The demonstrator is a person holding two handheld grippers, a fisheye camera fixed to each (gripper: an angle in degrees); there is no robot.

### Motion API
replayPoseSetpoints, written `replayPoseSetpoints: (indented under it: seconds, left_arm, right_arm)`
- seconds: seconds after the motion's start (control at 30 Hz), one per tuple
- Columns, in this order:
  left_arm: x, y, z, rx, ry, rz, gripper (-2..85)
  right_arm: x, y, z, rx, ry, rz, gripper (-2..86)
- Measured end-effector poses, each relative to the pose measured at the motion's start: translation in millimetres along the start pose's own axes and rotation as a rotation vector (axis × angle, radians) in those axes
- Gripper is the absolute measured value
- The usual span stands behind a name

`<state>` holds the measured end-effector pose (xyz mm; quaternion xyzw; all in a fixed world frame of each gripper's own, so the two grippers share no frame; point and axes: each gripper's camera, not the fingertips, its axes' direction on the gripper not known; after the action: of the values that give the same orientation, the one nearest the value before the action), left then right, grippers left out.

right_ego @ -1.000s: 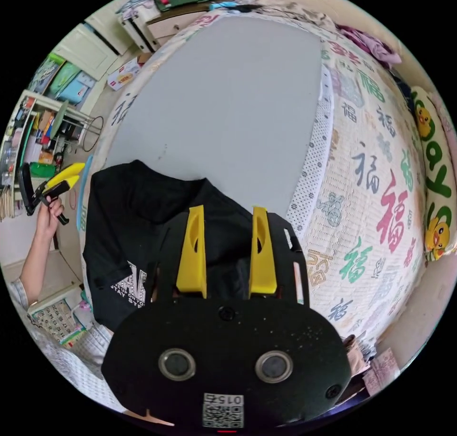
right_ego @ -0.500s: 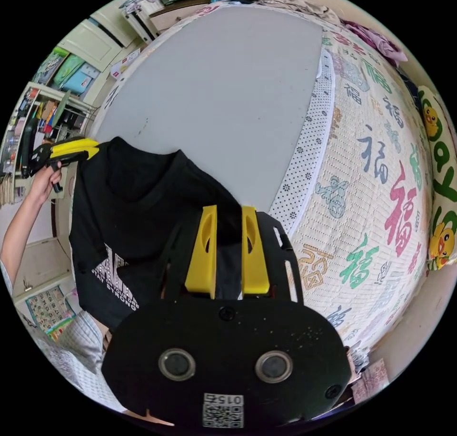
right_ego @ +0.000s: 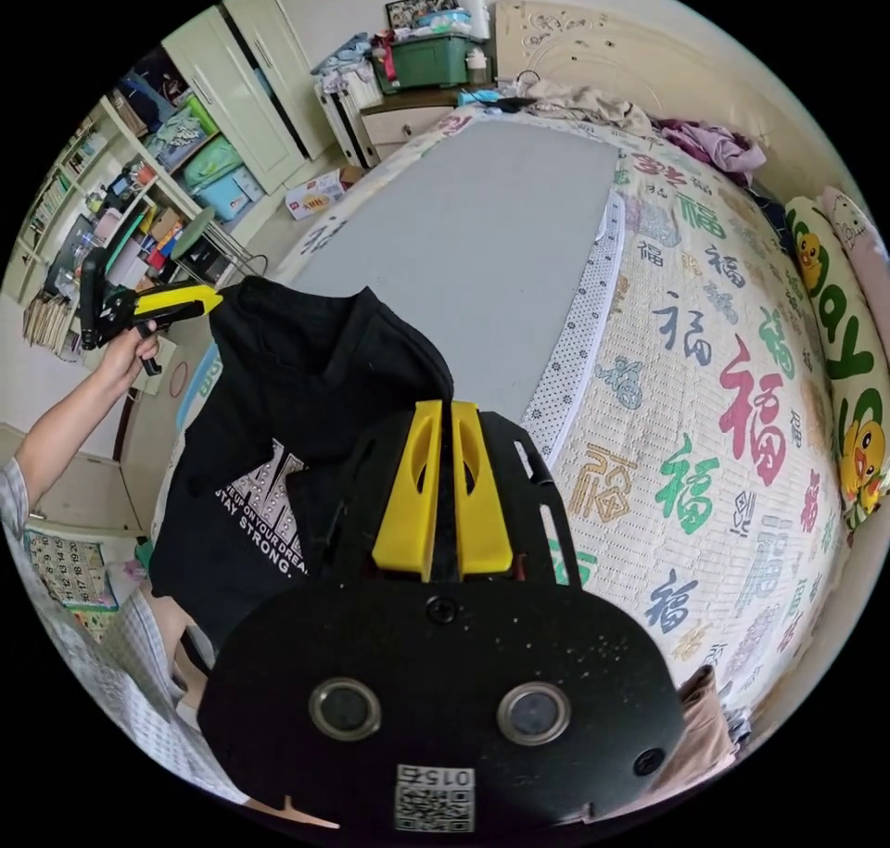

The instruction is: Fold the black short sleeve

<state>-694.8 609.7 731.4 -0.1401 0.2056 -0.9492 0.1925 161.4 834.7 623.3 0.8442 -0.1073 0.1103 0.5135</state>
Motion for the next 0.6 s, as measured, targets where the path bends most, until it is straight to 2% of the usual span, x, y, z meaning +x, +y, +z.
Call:
replayPoseSetpoints:
  seconds: [0.13,0.37,0.6]
  left_arm:
    - [-4.9,54.1,-37.6,0.092,0.041,-0.009,-0.3]
    - [-18.3,138.9,-89.5,0.156,0.076,0.09,-0.2]
    - [-22.7,276.6,-143.5,0.223,0.113,0.084,-0.2]
  right_arm:
    - [-18.1,34.0,-52.7,0.073,-0.05,-0.01,0.5]
    - [-55.9,79.2,-132.8,0.191,-0.076,-0.094,0.4]
    - [-116.6,151.7,-223.6,0.312,-0.134,-0.12,0.5]
